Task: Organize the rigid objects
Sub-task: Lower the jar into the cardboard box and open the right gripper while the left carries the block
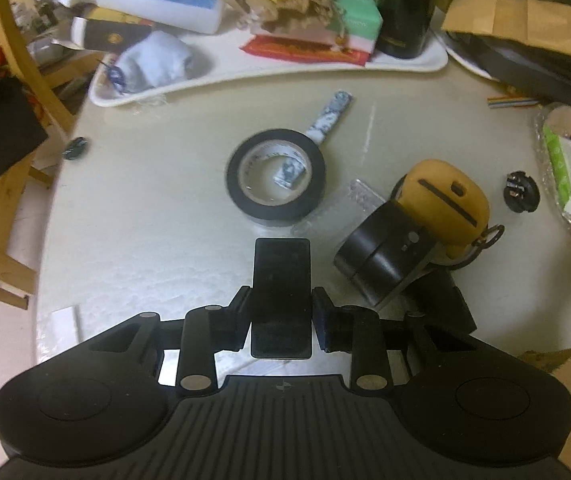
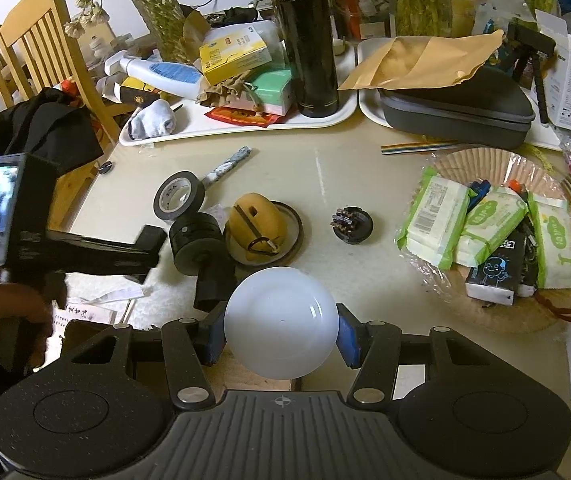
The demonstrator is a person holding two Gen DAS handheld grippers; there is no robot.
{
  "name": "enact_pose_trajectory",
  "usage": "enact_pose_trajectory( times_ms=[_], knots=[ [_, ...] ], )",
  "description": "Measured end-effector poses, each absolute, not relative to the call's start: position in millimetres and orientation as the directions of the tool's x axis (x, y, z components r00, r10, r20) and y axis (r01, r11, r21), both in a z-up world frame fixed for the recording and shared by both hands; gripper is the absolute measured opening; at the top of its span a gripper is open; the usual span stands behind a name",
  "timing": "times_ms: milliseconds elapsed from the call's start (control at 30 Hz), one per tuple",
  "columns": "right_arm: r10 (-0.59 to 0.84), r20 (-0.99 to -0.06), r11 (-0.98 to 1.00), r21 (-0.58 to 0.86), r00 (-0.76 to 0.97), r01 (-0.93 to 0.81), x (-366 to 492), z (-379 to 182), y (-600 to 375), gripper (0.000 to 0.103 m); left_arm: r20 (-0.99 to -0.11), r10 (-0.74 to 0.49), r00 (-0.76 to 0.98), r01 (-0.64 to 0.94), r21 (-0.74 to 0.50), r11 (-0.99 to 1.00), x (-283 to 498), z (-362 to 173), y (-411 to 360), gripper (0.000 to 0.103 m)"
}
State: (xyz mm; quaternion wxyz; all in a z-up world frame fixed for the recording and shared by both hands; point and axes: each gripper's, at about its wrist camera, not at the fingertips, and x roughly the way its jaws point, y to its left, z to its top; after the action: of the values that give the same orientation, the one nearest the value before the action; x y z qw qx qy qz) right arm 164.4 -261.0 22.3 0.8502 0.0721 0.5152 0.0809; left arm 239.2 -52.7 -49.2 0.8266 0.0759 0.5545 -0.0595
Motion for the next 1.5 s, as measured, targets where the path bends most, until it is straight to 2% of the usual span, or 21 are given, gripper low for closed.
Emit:
enact_pose_trajectory(
  times_ms=[333,533,867,1500],
  knots=[
    [0.226,-0.857,0.974,0.215,0.463,-0.077,157.9,26.7,-250.6,0.057,-0.884,-0.045,0.466,0.137,0.022,0.990,198.5,-1.8,-25.8,0.031],
    [0.237,-0.855,0.971,0.223,0.461,-0.086,146.9,29.8,-240.7,0.057,-0.857,-0.106,0.503,0.115,-0.056,0.992,165.4,14.5,-12.2,0.031],
    [0.243,-0.863,0.970,0.214,0.443,-0.115,126.2,24.6,-222.3,0.057,-0.860,-0.174,0.479,0.124,-0.130,0.984,113.4,9.4,-6.9,0.031],
    [0.200,-0.913,0.974,0.147,0.357,-0.171,125.1,-10.9,-193.5,0.057,-0.902,-0.157,0.402,0.127,-0.115,0.985,101.4,-16.4,-12.3,0.031]
  ],
)
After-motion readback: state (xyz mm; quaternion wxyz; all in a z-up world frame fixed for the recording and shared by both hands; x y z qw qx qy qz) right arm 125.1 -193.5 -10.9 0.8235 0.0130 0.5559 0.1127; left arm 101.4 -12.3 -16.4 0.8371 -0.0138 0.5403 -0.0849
